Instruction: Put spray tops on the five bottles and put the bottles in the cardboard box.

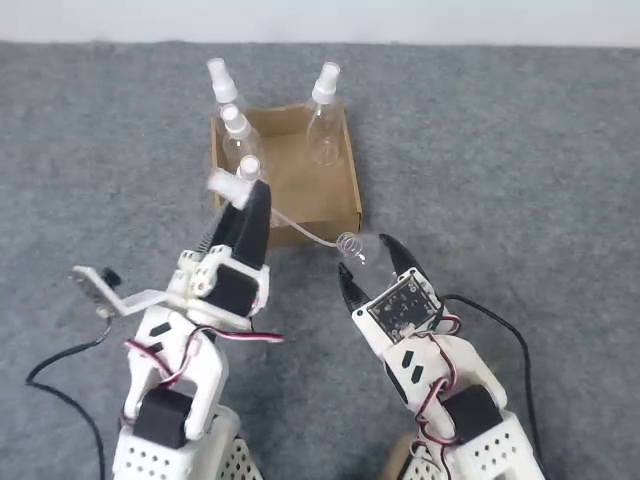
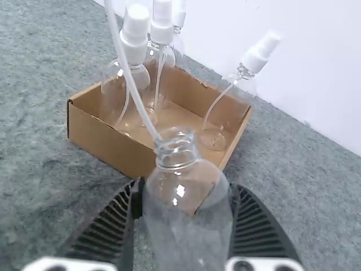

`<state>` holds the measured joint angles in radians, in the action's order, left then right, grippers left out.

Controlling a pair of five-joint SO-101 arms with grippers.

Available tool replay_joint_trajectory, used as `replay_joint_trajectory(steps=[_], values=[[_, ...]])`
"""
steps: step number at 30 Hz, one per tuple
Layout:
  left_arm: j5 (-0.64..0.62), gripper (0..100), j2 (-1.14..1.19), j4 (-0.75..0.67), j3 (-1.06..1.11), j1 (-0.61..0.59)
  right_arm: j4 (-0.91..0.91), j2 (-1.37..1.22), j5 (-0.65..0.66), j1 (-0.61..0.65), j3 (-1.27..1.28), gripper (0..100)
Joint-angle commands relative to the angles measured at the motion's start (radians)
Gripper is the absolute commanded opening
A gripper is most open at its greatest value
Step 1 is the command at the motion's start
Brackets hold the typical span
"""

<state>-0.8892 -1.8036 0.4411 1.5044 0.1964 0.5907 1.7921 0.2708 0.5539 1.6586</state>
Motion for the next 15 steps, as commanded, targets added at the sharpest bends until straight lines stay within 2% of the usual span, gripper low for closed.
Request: replay_joint_trajectory(steps=[1, 7, 12, 15], values=[[0.006, 1, -0.023, 0.006, -0.088, -0.044, -0.027, 0.024, 0.006, 0.002, 0.023, 8.4], [-0.040, 1, -0.023, 0.014, -0.130, -0.081, -0.027, 0.024, 0.006, 0.007, 0.023, 8.4], [-0.041, 1, -0.023, 0.146, -0.206, -0.072, -0.027, 0.024, 0.008, 0.007, 0.023, 8.4], [-0.041, 1, -0.023, 0.176, -0.217, -0.049, -0.027, 0.024, 0.008, 0.008, 0.023, 8.4]])
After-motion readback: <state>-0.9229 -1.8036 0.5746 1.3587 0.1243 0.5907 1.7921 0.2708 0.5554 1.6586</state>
